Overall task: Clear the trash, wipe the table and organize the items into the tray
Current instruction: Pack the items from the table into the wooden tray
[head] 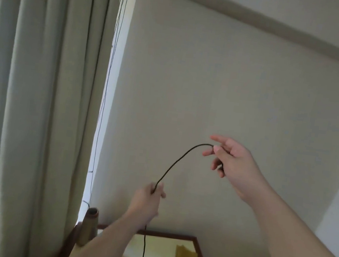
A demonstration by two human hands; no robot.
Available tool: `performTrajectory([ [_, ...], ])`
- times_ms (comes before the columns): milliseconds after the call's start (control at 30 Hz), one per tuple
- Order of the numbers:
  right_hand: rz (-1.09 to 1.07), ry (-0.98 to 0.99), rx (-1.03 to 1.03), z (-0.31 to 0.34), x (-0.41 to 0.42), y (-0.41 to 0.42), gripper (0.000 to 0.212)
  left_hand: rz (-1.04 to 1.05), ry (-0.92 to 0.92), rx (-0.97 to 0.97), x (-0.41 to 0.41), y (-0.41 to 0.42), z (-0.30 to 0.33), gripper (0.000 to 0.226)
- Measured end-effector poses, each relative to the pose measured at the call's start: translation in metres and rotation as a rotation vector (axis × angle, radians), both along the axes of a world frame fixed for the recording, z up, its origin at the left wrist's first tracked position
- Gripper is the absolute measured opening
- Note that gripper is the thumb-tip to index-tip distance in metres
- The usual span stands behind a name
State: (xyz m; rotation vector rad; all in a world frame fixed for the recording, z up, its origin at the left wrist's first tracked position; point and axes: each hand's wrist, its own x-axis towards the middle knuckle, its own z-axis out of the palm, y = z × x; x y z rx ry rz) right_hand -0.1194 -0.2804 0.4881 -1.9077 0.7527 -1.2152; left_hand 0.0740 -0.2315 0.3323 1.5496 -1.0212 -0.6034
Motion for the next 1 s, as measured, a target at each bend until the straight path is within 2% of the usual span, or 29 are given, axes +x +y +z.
performTrajectory([
  [67,-0.03,0.052,0.005,-0.002,-0.006,-0.007,0.025,0.061,-0.069,-0.123,-0.003,-0.007,0.054,0.035],
  [200,-0.02,-0.008,0.048,-0.009,-0.012,-0.009,0.02,0.072,-0.131,-0.261,-0.017,-0.007,0.157,0.024],
  [300,0.128,0.051,0.178,-0.014,-0.018,0.002,0.028,0.07,-0.211,-0.278,-0.026,-0.004,0.204,0.022],
  [433,0.406,0.028,0.41,-0.009,-0.028,0.022,0.035,0.085,-0.306,-0.186,-0.03,-0.01,0.225,0.017],
  [533,0.58,-0.131,0.447,0.012,-0.032,0.036,0.032,0.116,-0.343,-0.135,-0.029,-0.021,0.221,0.02],
  [600,0.653,-0.242,0.432,0.034,-0.033,0.045,0.027,0.09,-0.293,-0.14,-0.031,-0.025,0.21,0.022],
  [700,0.73,-0.411,0.378,0.067,-0.027,0.047,0.025,-0.139,-0.138,-0.172,-0.041,-0.031,0.184,0.017],
  [767,0.748,-0.484,0.3,0.084,-0.02,0.041,0.03,-0.156,-0.164,-0.112,-0.053,-0.036,0.162,0.026],
  [867,0.62,-0.48,0.129,0.098,-0.013,0.024,0.027,-0.042,-0.331,-0.005,-0.067,-0.036,0.121,0.039],
  [1000,0.319,-0.233,-0.175,0.096,-0.01,-0.014,0.027,-0.049,-0.479,-0.1,-0.077,0.0,0.099,0.038],
])
